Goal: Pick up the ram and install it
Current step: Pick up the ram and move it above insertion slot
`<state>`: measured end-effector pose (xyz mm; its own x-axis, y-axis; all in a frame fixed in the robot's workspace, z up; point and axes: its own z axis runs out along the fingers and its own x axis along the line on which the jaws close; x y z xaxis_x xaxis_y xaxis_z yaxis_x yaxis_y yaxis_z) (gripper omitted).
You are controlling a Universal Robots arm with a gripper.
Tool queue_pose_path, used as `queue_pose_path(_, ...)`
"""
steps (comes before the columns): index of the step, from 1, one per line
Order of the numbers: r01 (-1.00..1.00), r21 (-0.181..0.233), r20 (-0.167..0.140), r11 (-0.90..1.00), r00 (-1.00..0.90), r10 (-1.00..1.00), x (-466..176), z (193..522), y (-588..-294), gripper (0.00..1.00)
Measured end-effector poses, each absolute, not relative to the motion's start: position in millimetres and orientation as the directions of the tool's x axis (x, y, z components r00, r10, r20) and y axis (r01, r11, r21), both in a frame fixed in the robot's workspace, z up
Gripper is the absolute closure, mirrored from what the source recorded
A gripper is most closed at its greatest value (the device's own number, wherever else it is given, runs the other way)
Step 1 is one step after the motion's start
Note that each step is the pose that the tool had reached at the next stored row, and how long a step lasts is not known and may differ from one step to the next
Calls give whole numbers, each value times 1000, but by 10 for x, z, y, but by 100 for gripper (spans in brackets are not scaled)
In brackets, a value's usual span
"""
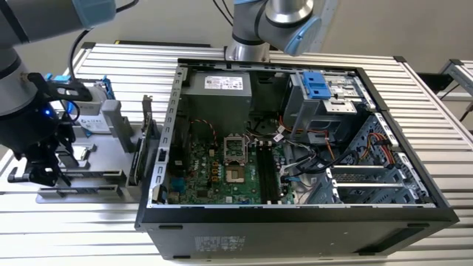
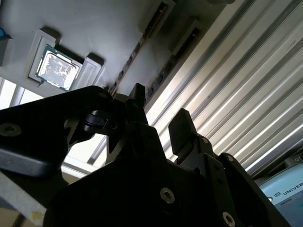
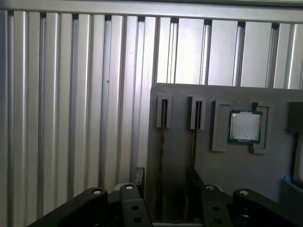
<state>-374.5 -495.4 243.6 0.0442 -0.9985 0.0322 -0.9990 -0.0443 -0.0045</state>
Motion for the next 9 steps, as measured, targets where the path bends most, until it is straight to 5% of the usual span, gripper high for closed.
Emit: queue_pose_path(9,-999,-4,32,-44,44,-999,-3739,2303,-4963,0)
